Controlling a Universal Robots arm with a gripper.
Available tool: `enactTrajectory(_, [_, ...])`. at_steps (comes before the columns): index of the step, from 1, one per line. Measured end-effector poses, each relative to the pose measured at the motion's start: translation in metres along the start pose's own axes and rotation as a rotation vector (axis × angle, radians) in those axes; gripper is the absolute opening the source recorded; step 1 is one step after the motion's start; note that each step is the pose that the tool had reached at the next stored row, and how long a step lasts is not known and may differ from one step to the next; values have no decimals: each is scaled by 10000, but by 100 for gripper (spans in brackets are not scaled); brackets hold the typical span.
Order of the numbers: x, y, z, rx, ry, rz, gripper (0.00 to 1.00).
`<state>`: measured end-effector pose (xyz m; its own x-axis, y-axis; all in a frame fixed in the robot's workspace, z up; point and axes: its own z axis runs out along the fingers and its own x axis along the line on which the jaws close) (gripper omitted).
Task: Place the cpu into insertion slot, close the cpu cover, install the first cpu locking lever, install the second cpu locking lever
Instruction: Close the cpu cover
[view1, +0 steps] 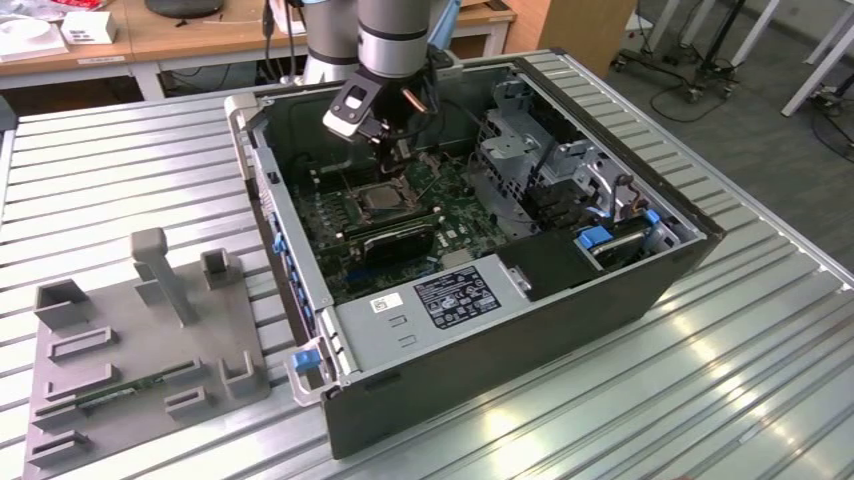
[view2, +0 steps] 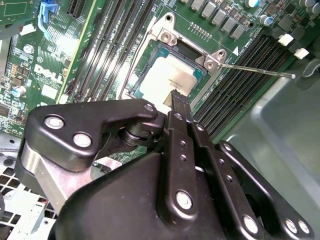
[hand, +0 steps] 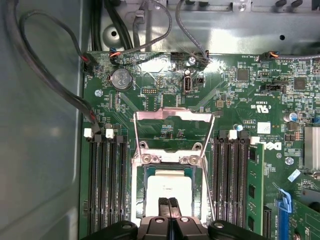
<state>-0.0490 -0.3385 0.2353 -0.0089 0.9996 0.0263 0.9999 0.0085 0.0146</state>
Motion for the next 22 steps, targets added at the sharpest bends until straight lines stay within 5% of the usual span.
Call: enactTrajectory(22, [4,2,-119,-1,2,0,11])
